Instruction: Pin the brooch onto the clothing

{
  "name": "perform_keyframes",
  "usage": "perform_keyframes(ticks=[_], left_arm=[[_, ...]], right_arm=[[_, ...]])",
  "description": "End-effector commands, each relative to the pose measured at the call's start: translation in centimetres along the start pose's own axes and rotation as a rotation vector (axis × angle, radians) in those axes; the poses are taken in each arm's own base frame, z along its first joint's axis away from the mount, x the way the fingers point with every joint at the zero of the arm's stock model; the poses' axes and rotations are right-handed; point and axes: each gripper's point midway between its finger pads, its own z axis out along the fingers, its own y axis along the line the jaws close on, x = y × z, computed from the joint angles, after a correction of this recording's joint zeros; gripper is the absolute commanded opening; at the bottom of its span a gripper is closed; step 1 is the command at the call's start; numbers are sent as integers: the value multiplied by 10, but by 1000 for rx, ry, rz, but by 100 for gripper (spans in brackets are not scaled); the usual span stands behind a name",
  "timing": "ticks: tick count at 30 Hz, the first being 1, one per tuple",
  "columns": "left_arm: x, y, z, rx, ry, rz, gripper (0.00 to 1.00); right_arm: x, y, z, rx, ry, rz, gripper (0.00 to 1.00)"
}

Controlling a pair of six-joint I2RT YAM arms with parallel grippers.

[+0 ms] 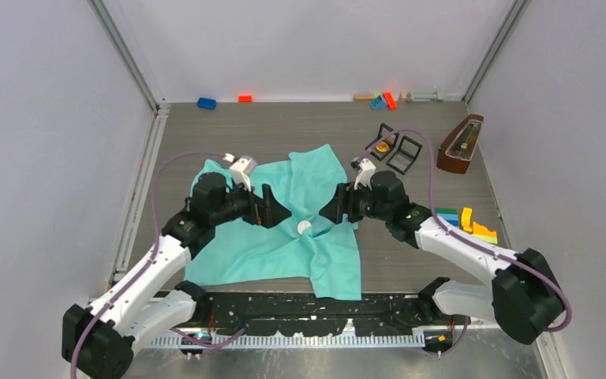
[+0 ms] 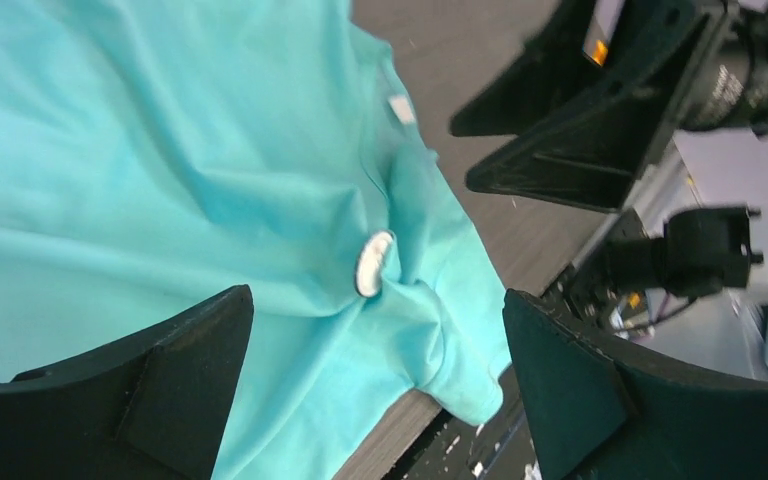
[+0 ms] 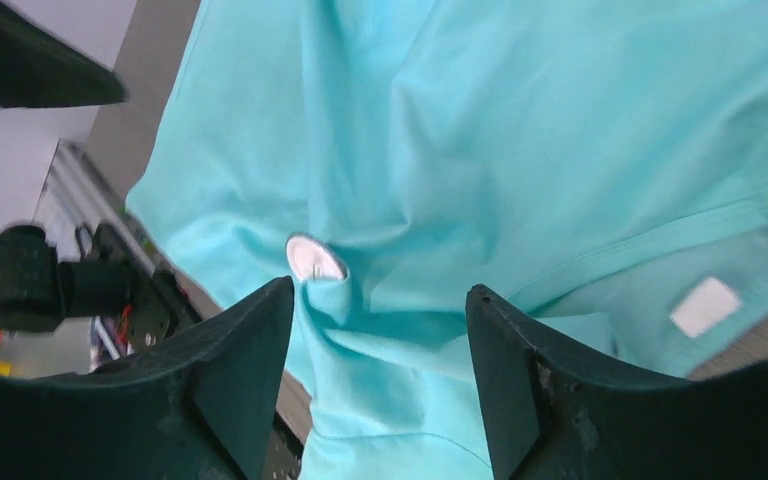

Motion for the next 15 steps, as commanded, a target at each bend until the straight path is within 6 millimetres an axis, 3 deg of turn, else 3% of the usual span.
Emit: perform_keyframes(ticks=[1,4,7,10,12,13,14,15], left_arm=[[-27,32,-41,-300,28,7,100],[-48,45,-53,-338,41,-23,100],[-73,55,-65,-354,41,-61,100],[-92,74,-72,-451,19,-6,100],[-102,101,-80,-586,-11,16,100],[-106,111,-88,-633,-17,1,100],[-107,118,-95,-657,-17,-20,100],[-107,125,-101,-683,-24,-27,100]], right_arm=[[-43,-21,-35,281,-64,4,72],[-67,-61,-59,564,-114,-25,80],[-93,-94,-83,803,-123,-28,80],[-106,-128,-85,980,-94,-44,77],[-127,-145,-86,1097,-105,-85,74],[-126,-163,-84,1182,-68,-124,73],[-140,-166,-82,1208,-85,-137,72],[-135,-184,-77,1272,-30,-168,70]])
